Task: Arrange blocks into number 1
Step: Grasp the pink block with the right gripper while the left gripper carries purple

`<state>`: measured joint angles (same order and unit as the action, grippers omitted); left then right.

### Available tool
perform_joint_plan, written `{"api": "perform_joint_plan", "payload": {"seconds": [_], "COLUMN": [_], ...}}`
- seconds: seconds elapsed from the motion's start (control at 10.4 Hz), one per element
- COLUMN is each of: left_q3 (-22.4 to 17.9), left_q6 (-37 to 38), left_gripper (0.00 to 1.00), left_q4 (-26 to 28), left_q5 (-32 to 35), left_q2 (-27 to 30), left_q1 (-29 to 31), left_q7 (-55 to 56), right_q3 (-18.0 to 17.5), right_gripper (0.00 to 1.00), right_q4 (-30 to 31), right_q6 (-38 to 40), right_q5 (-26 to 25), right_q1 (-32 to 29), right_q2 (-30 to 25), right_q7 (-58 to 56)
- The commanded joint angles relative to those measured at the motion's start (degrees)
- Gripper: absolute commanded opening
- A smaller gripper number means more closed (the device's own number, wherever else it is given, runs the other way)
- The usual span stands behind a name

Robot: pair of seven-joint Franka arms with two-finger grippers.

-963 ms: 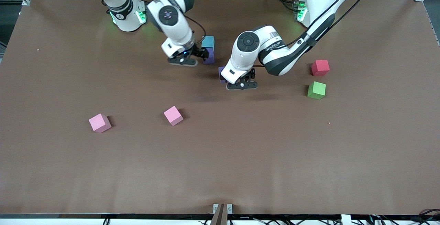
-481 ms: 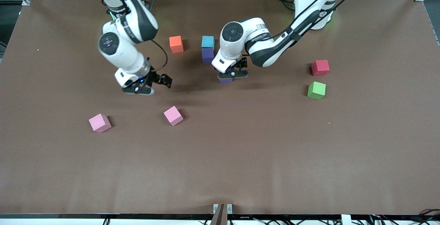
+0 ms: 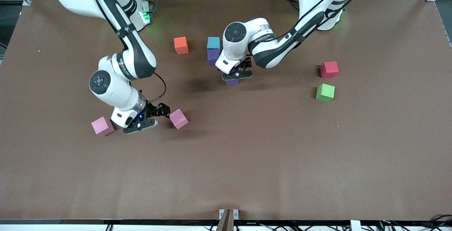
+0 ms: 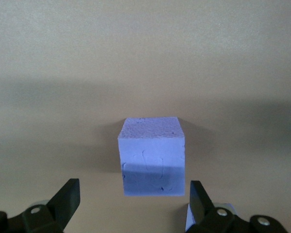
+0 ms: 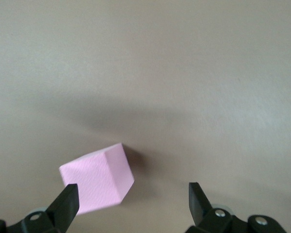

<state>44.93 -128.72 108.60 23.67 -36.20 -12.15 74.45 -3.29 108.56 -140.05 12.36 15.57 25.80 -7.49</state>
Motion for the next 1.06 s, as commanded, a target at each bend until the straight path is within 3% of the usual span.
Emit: {"api": "perform_joint_plan", "payload": {"seconds": [0.0,0.19,0.87,0.96], "left_q3": [-5.35,-8.79,-9.59,-10.46], "left_q6": [0.66,-0.13,-2.32,-3.11], "left_gripper": [1.0,1.0,1.0,0.89], "left_q4": [-3.3,-3.31,-4.98,-4.98], "left_q5": [1.64,1.73,1.9,2.17], "left_q2": [-1.86,-2.3,-4.23,-4.41], "left_q1": [-6.54,-10.08,-10.18,-10.87], "left_q7": [2.19,2.99,2.64,2.55], "right_q3": [-0.84,-1.1,-2.42,-2.42], "right_gripper": [1.0,1.0,1.0,1.0], "right_q4": [-2.91,-2.57,-1.33,-1.33], "right_q6": [0.31,0.31,-0.31,-0.31], "right_q5": [-0.15,-0.06,-0.06,-0.06], "right_q1": [0.07,0.25,2.36,2.62], "right_q2": [2.68,2.85,4.79,4.88], "right_q7": [-1.3,-1.21,-1.47,-1.47]}}
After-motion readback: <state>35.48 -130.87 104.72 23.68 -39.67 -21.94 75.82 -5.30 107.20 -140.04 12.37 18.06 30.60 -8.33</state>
